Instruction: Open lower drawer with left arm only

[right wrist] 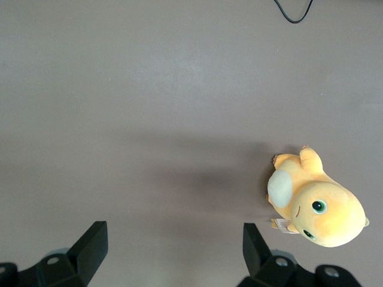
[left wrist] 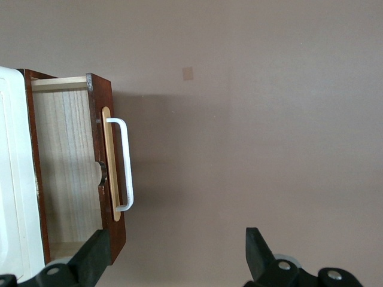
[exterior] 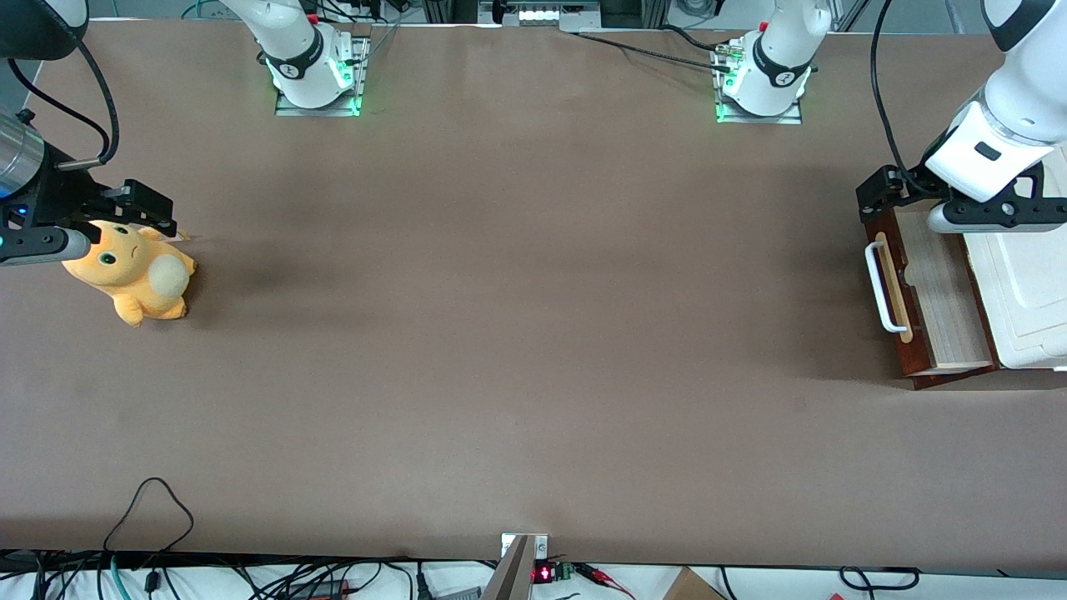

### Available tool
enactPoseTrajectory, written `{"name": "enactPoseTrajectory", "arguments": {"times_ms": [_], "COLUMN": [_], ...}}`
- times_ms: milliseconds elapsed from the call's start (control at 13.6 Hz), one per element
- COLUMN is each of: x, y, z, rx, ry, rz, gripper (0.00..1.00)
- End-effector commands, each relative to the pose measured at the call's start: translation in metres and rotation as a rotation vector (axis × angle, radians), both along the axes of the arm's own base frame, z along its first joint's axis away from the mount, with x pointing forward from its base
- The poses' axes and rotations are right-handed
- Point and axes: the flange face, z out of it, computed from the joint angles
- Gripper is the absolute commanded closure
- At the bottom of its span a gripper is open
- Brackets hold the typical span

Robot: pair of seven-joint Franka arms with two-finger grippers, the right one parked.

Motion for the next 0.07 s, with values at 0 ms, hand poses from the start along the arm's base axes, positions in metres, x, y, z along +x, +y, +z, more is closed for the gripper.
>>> {"name": "enactPoseTrajectory", "arguments": {"times_ms": [0], "x": [-0.0056], "y": [0.0008], "z": [0.0108], "rx": [-0.022], "ry": [0.014], "rz": [-0.024], "gripper": [0.00]}}
